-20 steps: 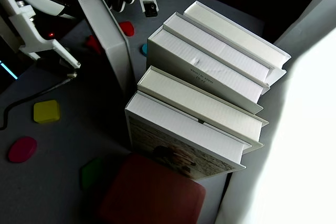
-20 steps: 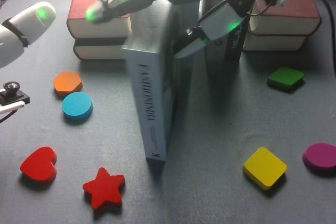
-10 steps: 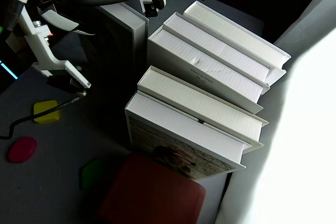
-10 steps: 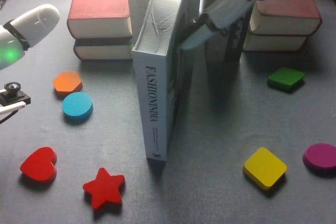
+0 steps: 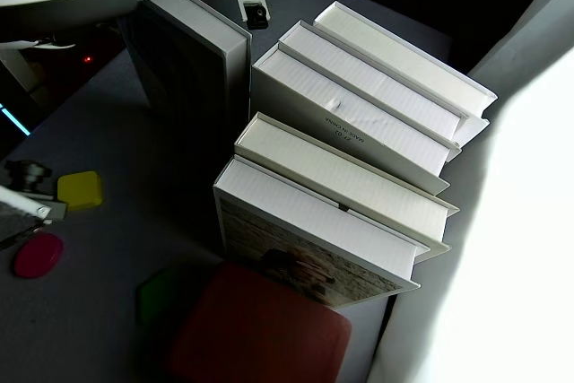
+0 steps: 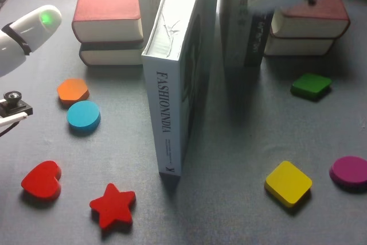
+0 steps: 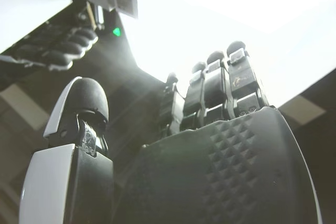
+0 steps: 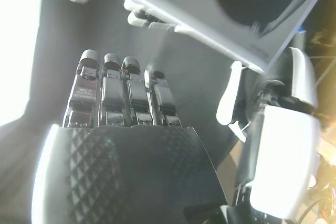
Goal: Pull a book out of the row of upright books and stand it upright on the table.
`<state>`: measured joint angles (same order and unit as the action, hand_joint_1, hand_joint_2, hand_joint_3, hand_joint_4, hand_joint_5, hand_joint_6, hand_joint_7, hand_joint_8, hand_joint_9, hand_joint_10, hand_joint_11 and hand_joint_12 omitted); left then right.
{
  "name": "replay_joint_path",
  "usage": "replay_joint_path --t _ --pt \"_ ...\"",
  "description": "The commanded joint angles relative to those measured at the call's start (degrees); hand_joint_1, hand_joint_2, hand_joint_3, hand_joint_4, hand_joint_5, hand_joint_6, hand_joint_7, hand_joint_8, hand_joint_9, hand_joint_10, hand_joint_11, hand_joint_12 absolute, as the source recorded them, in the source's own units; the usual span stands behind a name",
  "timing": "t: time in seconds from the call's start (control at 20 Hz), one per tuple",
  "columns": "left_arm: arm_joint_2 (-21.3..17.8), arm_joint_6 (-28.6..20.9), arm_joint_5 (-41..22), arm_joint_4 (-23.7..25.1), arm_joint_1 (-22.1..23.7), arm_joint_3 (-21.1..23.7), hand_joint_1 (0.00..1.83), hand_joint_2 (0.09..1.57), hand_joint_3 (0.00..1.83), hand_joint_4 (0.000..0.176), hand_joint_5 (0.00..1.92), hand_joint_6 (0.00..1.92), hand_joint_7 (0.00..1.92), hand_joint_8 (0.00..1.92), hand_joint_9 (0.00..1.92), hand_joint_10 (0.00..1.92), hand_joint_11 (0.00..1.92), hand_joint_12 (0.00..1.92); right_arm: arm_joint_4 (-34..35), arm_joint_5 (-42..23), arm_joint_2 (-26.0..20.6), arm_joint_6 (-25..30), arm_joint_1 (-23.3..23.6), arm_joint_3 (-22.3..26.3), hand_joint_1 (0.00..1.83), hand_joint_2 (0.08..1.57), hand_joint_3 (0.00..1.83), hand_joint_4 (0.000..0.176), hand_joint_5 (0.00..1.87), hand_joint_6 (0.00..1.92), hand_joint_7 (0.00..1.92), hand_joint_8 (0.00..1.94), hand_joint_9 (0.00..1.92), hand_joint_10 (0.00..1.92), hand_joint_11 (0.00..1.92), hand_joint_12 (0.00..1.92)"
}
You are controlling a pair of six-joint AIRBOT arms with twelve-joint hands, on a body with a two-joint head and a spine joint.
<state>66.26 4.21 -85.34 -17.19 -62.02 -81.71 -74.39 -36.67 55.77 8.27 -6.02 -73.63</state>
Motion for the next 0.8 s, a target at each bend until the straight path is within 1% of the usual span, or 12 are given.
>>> replay_joint_path --t 0.0,0.05,0.1,0.15,0.2,0.25,0.3,0.35,0.4,0.5,0.65,0.75 --pt "-0.1 -0.6 -7.2 -1.1 0.2 0.0 0.40 1.32 0.00 0.084 0.09 0.01 0.00 0.00 0.00 0.00 0.00 0.00 8.3 -1.1 -1.1 -3.8 -0.3 0.4 0.24 1.17 0.06 0.000 0.00 0.00 0.00 0.00 0.00 0.00 0.00 0.00" --pt "-0.1 -0.6 -7.3 -1.2 0.1 0.1 0.39 1.32 0.00 0.083 0.09 0.01 0.00 0.00 0.00 0.00 0.00 0.00 13.6 -1.3 -2.3 -7.6 -1.3 1.0 0.25 1.15 0.04 0.015 0.00 0.00 0.00 0.00 0.00 0.00 0.00 0.00" --pt "-0.1 -0.6 -7.3 -1.3 0.1 0.1 0.39 1.32 0.00 0.087 0.09 0.01 0.00 0.00 0.00 0.00 0.00 0.00 21.2 -2.4 -4.0 -13.5 -3.4 1.9 0.22 1.22 0.03 0.000 0.00 0.00 0.00 0.00 0.00 0.00 0.00 0.50" --pt "-0.2 -0.6 -7.5 -1.3 0.1 0.1 0.38 1.32 0.00 0.090 0.09 0.01 0.00 0.00 0.00 0.00 0.00 0.00 28.1 -3.7 -5.1 -17.9 -5.5 2.5 0.20 1.25 0.00 0.000 0.00 0.00 0.00 0.00 0.00 0.00 0.00 0.81" --pt "-0.2 -0.6 -7.6 -1.5 -0.1 0.2 0.39 1.32 0.00 0.092 0.09 0.01 0.00 0.00 0.00 0.00 0.00 0.00 33.8 -5.4 -5.7 -21.6 -7.9 2.7 0.19 1.27 0.00 0.000 0.00 0.00 0.00 0.00 0.00 0.00 0.00 0.30" --pt "-0.3 -0.6 -7.8 -1.6 -0.2 0.2 0.39 1.32 0.00 0.090 0.08 0.00 0.00 0.00 0.00 0.00 0.00 0.00 38.7 -6.9 -6.2 -24.5 -10.5 2.7 0.16 1.32 0.02 0.000 0.00 0.00 0.00 0.00 0.00 0.00 0.00 0.19" --pt "-0.3 -0.6 -7.9 -1.7 -0.3 0.3 0.37 1.33 0.00 0.096 0.06 0.00 0.00 0.00 0.00 0.00 0.00 0.00 44.1 -9.3 -6.5 -26.4 -13.2 2.6 0.14 1.34 0.00 0.000 0.00 0.00 0.00 0.00 0.00 0.00 0.00 0.25" --pt "-0.4 -0.6 -8.0 -1.7 -0.3 0.4 0.40 1.34 0.01 0.061 0.03 0.00 0.00 0.00 0.00 0.00 0.00 0.00 48.7 -12.4 -6.8 -27.7 -16.3 2.4 0.10 1.36 0.00 0.000 0.00 0.00 0.00 0.00 0.00 0.00 0.00 0.05" --pt "-0.5 -0.6 -8.3 -1.8 -0.3 0.5 0.42 1.34 0.00 0.047 0.01 0.00 0.00 0.00 0.00 0.00 0.00 0.00 53.3 -15.9 -7.2 -28.6 -19.7 2.5 0.13 1.33 0.00 0.000 0.00 0.00 0.00 0.00 0.00 0.00 0.00 0.01" --pt "-0.7 -0.6 -9.0 -2.0 -0.6 0.8 0.43 1.34 0.00 0.048 0.00 0.00 0.00 0.00 0.00 0.00 0.00 0.00 61.4 -22.4 -7.7 -30.2 -26.0 2.9 0.13 1.34 0.00 0.000 0.00 0.00 0.00 0.00 0.00 0.00 0.00 0.00" --pt "-1.0 -0.4 -10.5 -2.3 -1.0 1.4 0.43 1.37 0.01 0.083 0.00 0.00 0.00 0.00 0.00 0.00 0.00 0.00 68.4 -30.7 -8.7 -31.5 -33.8 4.5 0.05 1.42 0.03 0.000 0.00 0.00 0.00 0.00 0.00 0.00 0.00 0.00" --pt "-1.2 -0.2 -11.9 -2.5 -1.2 1.9 0.42 1.37 0.01 0.085 0.00 0.00 0.00 0.00 0.00 0.00 0.00 0.00 71.7 -36.9 -9.5 -32.5 -38.5 6.2 0.05 1.43 0.03 0.000 0.00 0.00 0.00 0.00 0.00 0.00 0.00 0.00"
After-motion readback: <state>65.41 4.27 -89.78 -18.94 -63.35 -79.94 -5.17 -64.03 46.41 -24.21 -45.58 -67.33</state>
